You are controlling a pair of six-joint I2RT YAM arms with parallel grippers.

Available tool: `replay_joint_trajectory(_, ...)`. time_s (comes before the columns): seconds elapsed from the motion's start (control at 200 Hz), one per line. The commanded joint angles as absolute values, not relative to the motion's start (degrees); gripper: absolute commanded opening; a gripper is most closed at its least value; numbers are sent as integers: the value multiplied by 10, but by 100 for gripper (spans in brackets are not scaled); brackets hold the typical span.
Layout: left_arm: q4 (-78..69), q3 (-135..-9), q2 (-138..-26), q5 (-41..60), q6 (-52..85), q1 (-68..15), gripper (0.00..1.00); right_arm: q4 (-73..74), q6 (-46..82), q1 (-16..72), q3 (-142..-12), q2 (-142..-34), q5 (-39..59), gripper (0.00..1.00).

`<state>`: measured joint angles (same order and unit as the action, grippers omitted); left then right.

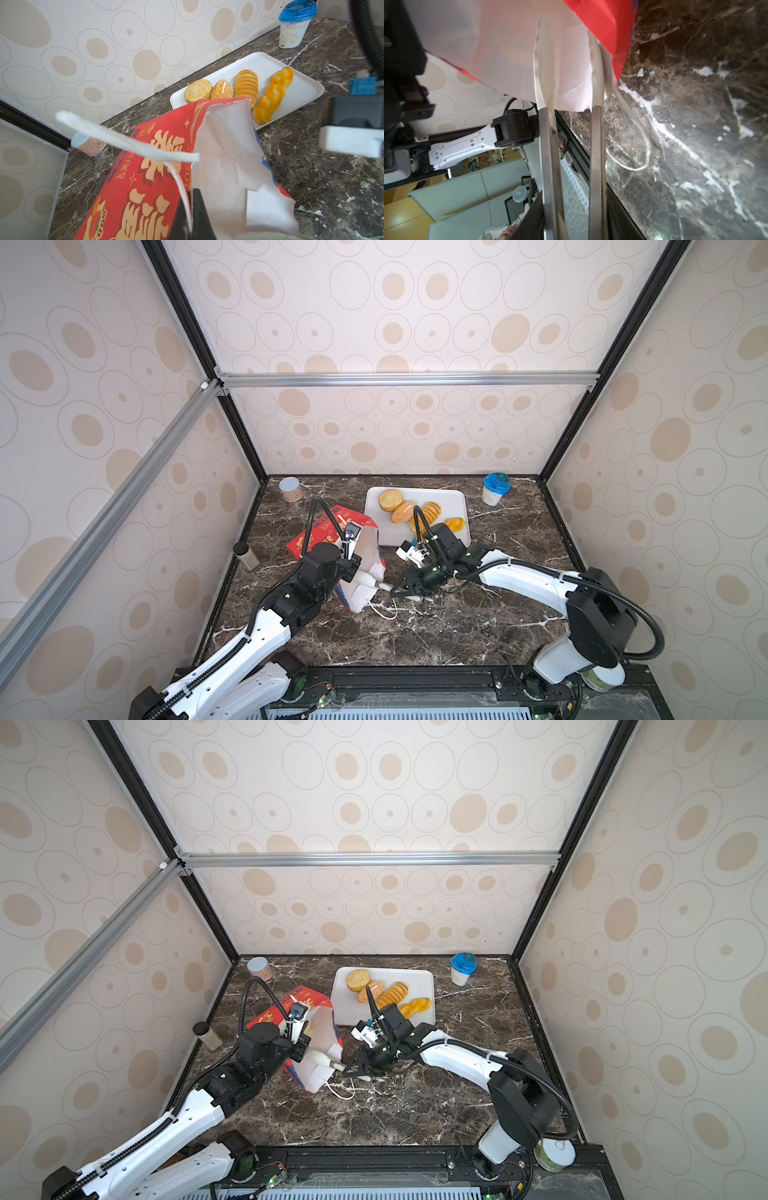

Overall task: Take the fake bread out of the paper bag
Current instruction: 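Swing the open tongs back and push them into the bag opening, then probe deep inside the bag with the tongs while the left gripper tilts the bag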

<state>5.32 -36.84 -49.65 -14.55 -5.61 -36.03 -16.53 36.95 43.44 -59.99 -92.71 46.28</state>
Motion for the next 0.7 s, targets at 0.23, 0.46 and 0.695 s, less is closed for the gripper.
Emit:
replay_joint_trajectory(0.23, 79, -400, -503, -274, -29, -408, 0, -84, 319, 436, -668, -1061, 481, 37)
replay_joint_trajectory(0.46, 79, -417, -557, -349, -28, -469, 0, -46, 310, 435, -691, -1133, 499, 36)
replay_joint_trajectory(0.695, 34, -412, -606, -412, -41, -537, 0, -37, 310, 434, -698, -1169, 509, 36)
